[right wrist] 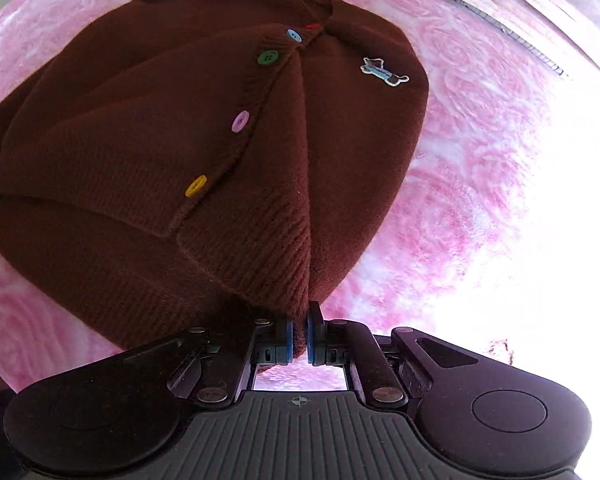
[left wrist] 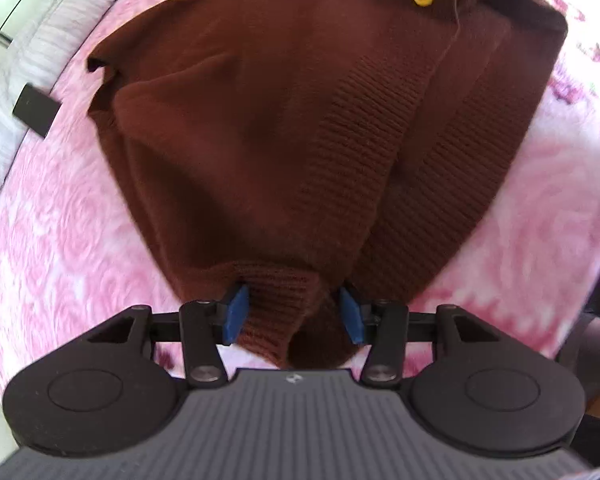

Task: Fold clothes
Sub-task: 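Lift the cardigan by its hem with both grippers and spread it out, then open both grippers and release the cardigan onto the bed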

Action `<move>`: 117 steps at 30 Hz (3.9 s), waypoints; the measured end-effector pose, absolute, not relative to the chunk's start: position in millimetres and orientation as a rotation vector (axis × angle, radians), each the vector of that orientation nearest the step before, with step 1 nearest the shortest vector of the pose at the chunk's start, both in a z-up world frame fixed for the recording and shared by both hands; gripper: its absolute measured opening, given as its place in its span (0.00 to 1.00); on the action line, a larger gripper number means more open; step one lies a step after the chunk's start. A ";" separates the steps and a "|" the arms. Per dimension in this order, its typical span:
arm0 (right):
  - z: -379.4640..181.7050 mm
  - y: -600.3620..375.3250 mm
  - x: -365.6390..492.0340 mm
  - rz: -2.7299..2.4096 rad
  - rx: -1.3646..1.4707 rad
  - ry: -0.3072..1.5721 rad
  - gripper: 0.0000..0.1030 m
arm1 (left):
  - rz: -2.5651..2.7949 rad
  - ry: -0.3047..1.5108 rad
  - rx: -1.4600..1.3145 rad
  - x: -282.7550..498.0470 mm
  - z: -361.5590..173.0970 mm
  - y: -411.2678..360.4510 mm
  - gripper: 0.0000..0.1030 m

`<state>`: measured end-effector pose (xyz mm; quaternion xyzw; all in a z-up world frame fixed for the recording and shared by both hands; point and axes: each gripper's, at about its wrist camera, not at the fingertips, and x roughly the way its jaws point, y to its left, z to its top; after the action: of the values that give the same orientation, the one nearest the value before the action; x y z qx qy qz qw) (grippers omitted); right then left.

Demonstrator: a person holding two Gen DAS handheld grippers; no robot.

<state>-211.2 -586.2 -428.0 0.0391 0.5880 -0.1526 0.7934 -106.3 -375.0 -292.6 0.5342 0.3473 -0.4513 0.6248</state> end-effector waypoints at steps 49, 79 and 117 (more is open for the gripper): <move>-377.9 -534.3 -234.2 -0.335 -0.110 1.334 0.03 | -0.853 0.832 1.042 -41.1 -255.5 -247.9 0.06; -359.7 -543.2 -336.8 -0.297 -0.144 1.286 0.00 | -0.867 0.849 1.031 -166.2 -214.9 -236.6 0.06; -446.3 -742.2 16.9 -0.267 0.175 0.936 0.64 | -1.118 0.811 0.768 173.2 -310.9 -485.8 0.33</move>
<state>16.9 -742.2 -446.3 0.0838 0.4492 -0.1282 0.8802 173.2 -485.8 -310.9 0.3453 0.3645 -0.5028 0.7036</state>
